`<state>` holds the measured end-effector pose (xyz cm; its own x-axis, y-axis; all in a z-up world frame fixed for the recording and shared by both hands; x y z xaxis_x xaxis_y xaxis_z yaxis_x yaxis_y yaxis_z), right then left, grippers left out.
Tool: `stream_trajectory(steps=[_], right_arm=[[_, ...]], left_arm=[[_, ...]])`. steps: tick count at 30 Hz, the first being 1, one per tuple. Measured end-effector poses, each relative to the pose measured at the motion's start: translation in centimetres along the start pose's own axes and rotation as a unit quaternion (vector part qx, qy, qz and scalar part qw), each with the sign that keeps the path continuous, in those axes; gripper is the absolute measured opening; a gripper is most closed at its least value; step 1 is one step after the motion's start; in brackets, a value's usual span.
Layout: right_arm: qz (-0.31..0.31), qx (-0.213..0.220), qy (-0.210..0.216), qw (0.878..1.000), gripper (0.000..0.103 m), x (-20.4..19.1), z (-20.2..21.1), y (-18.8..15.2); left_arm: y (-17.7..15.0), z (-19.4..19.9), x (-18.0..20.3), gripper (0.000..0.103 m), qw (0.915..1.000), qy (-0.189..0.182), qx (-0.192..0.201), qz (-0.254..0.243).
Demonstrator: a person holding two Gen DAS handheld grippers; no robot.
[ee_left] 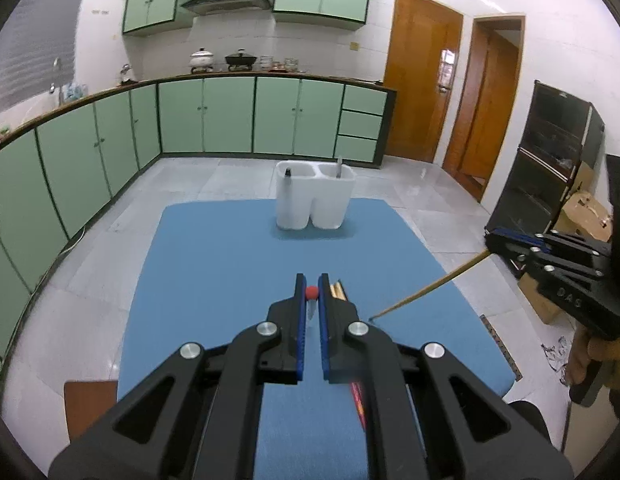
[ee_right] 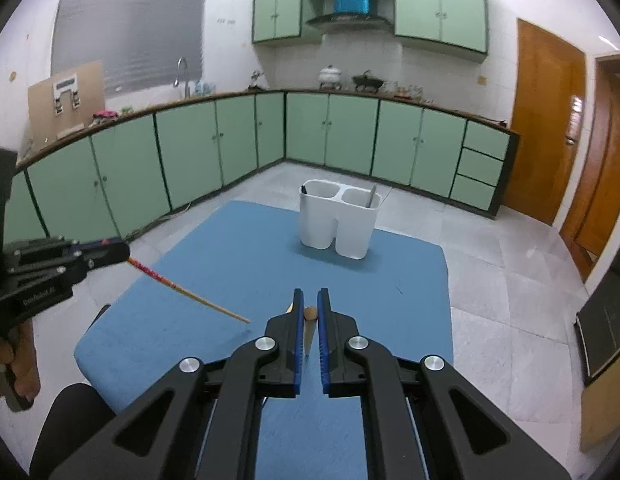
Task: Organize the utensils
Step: 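Carry both chopsticks to the white holder and insert them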
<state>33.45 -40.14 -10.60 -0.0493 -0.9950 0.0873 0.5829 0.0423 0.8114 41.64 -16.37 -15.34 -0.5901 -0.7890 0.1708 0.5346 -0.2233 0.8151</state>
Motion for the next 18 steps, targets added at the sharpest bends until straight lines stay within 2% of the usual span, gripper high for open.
stream_trajectory(steps=[6,11,18], right_arm=[[0.011,-0.021,0.005,1.000,0.006,0.3,-1.1,3.3],[0.011,-0.011,-0.003,1.000,0.006,1.3,-1.3,7.1],[-0.016,0.020,-0.027,0.999,0.006,3.8,-2.8,14.7]], left_arm=[[4.2,-0.4,0.3,0.005,0.9997,-0.014,0.004,-0.018],[8.3,-0.6,0.6,0.005,0.9991,-0.016,0.022,-0.033],[14.8,-2.6,-0.2,0.005,0.9984,-0.018,0.049,-0.024]])
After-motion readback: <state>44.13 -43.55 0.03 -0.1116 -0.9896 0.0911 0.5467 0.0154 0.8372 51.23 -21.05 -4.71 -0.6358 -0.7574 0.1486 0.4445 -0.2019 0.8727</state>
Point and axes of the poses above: each gripper's, at about its wrist camera, not at the fingertips, and z roughly against the way its jaws point, x to its right, y to its top, the point moved 4 cm from there along -z, roughly the way its jaws point, and after that the axes turned 7 degrees about -y, right-handed, at the moved point
